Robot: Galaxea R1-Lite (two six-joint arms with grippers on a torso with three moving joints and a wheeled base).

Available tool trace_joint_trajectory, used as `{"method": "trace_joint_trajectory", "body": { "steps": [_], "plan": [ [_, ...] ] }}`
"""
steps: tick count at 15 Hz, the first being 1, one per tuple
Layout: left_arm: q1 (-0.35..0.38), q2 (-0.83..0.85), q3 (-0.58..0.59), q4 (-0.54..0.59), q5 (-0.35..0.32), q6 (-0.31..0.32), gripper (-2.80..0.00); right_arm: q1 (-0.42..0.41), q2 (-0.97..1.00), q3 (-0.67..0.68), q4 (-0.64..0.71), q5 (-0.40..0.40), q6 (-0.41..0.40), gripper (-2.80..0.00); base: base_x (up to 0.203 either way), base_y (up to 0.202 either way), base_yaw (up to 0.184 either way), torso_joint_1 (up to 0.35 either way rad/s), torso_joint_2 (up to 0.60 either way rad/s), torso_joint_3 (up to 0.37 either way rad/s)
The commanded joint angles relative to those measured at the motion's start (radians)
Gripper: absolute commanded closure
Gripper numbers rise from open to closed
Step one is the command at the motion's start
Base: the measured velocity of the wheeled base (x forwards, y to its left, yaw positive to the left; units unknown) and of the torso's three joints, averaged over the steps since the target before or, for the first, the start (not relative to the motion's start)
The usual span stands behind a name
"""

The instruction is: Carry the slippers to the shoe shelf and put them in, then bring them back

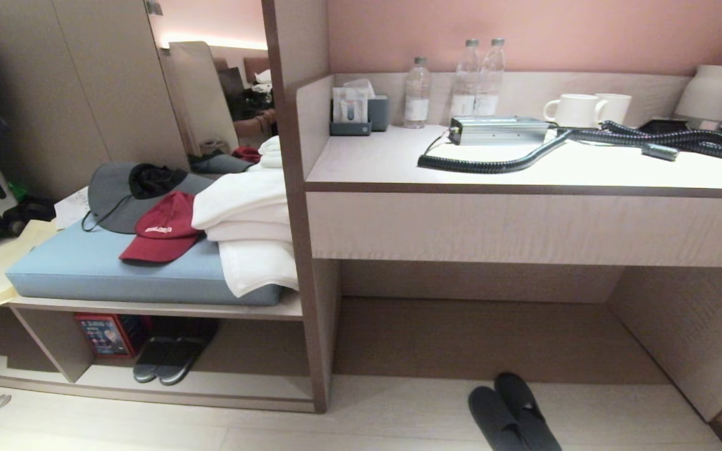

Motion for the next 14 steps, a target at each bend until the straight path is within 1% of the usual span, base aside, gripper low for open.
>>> {"method": "trace_joint_trajectory", "body": {
  "steps": [1, 2, 5, 14],
  "plan": [
    [-0.002, 0.001, 0.0, 0.0, 0.001, 0.0, 0.0, 0.0, 0.001, 0.002, -0.002, 0.0, 0.0, 0.0, 0.166, 0.184, 0.005, -0.006, 0.0, -0.002],
    [-0.002, 0.001, 0.0, -0.001, 0.001, -0.002, 0.0, 0.0, 0.001, 0.001, -0.001, 0.0, 0.0, 0.0, 0.098, 0.172, 0.001, 0.009, 0.0, 0.006],
    [-0.002, 0.001, 0.0, -0.001, 0.001, -0.002, 0.0, 0.0, 0.001, 0.0, -0.001, 0.0, 0.0, 0.0, 0.007, 0.124, 0.002, 0.005, 0.0, 0.0],
    [-0.002, 0.001, 0.0, -0.001, 0.001, -0.002, 0.0, 0.0, 0.001, 0.002, -0.002, 0.0, 0.0, 0.0, 0.0, 0.197, -0.002, 0.001, 0.0, 0.001]
  ]
}}
